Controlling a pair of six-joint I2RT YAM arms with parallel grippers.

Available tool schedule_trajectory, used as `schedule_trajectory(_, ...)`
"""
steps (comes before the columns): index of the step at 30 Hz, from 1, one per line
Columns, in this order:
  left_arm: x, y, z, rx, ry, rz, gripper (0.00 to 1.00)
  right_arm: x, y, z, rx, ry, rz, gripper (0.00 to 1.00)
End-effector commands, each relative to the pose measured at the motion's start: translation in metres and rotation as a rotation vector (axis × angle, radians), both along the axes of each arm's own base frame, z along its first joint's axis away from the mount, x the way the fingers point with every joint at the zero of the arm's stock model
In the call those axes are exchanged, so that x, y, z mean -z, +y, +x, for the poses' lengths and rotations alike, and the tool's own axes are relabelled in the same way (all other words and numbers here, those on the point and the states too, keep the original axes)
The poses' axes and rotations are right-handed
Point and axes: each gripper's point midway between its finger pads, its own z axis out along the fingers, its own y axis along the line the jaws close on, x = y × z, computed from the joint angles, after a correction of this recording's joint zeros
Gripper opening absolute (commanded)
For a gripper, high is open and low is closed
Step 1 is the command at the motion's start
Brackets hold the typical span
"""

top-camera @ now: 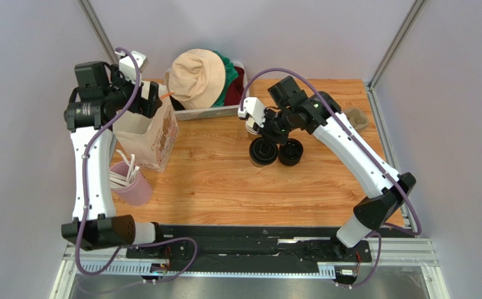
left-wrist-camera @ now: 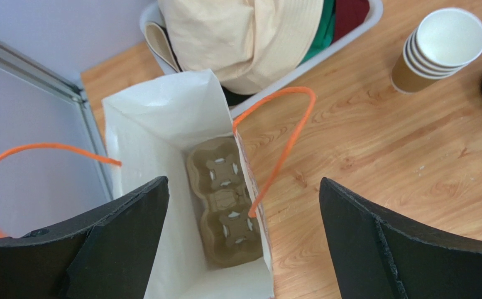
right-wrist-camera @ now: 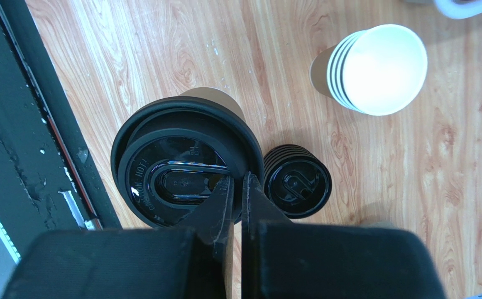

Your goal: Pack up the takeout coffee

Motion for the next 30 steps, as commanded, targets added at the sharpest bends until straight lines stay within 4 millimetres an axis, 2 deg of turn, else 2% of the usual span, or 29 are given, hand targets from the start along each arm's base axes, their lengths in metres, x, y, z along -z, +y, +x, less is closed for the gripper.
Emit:
schedule_trajectory(1, 0.010, -0.002, 0.017, 0.070, 0.003, 0.026, 0.99, -0.057, 0.000, -0.013, 0.021, -0.090, 0.150, 0.00)
schedule_trajectory(4, 0.020, -0.005, 0.026, 0.099, 0.016, 0.032, 0.96, -0.075, -0.002, -0.021, 0.023, -0.116, 0.202, 0.00)
schedule_trajectory(5, 0.023, -0.006, 0.028, 0.108, 0.020, 0.042, 0.90, -0.081, -0.003, -0.023, 0.027, -0.123, 0.221, 0.00)
schedule_trajectory(6, 0.025, -0.009, 0.028, 0.121, 0.023, 0.048, 0.75, -0.083, -0.003, -0.024, 0.029, -0.126, 0.229, 0.00)
schedule_trajectory(8, 0.034, -0.013, 0.031, 0.137, 0.041, 0.065, 0.56, -0.087, -0.003, -0.025, 0.037, -0.133, 0.242, 0.00)
schedule_trajectory(9, 0.037, -0.019, 0.030, 0.156, 0.045, 0.067, 0.39, -0.089, -0.004, -0.025, 0.041, -0.135, 0.247, 0.00)
schedule_trajectory(12, 0.045, -0.030, 0.028, 0.192, 0.060, 0.076, 0.20, -0.090, -0.004, -0.024, 0.056, -0.138, 0.253, 0.00)
schedule_trajectory(13, 0.046, -0.034, 0.026, 0.203, 0.061, 0.078, 0.18, -0.091, -0.004, -0.024, 0.061, -0.140, 0.256, 0.00)
schedule_trajectory(15, 0.047, -0.043, 0.023, 0.219, 0.064, 0.092, 0.07, -0.096, -0.005, -0.021, 0.078, -0.157, 0.268, 0.00)
schedule_trajectory(17, 0.047, -0.058, 0.016, 0.252, 0.065, 0.099, 0.06, -0.098, -0.006, -0.019, 0.092, -0.172, 0.273, 0.00)
schedule_trajectory(19, 0.048, -0.066, 0.010, 0.265, 0.067, 0.105, 0.00, -0.102, -0.008, -0.017, 0.112, -0.186, 0.281, 0.00)
schedule_trajectory(23, 0.045, -0.096, -0.009, 0.342, 0.070, 0.103, 0.00, -0.109, -0.010, -0.012, 0.140, -0.223, 0.293, 0.00)
schedule_trajectory(30, 0.031, -0.137, -0.039, 0.433, 0.065, 0.061, 0.00, -0.125, -0.024, 0.001, 0.225, -0.294, 0.301, 0.00)
